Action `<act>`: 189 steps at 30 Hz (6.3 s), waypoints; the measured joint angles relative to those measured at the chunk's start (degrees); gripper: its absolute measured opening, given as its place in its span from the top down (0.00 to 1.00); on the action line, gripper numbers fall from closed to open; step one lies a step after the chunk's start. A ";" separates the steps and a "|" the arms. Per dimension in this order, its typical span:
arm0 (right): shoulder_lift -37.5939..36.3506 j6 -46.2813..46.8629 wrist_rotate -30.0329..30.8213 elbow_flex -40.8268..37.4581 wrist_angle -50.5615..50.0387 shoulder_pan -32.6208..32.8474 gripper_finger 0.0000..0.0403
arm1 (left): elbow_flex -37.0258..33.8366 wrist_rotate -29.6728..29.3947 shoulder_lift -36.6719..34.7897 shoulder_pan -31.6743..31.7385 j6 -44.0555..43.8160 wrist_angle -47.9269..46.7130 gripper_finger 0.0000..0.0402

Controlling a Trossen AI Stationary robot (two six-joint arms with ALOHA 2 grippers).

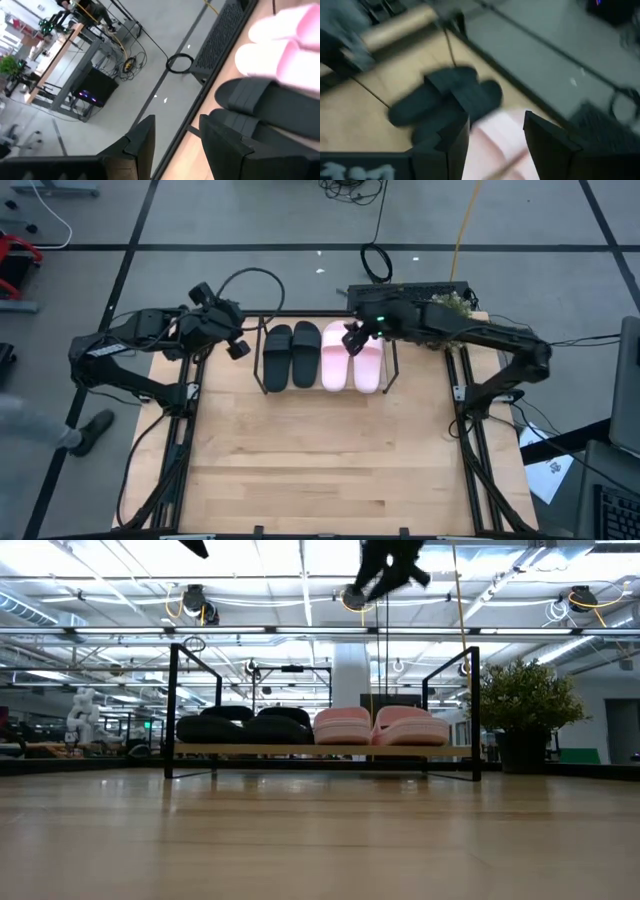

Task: Pick and place slides into the shelf
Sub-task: Return to Home Position

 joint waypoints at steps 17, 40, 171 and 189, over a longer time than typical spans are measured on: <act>-18.53 -7.72 -0.01 -0.05 -6.35 3.13 0.56 | -1.77 18.90 -19.26 -0.14 -13.58 -7.38 0.60; -63.36 -0.89 -11.95 -56.96 36.03 9.93 0.56 | -47.28 39.59 -46.05 -0.16 -16.08 29.94 0.60; -78.64 4.85 -25.29 -88.78 49.61 9.91 0.56 | -83.71 21.59 -54.04 -27.37 -36.98 55.77 0.60; -78.63 4.85 -25.29 -88.78 49.61 9.91 0.56 | -83.71 21.59 -54.04 -27.35 -36.96 55.77 0.60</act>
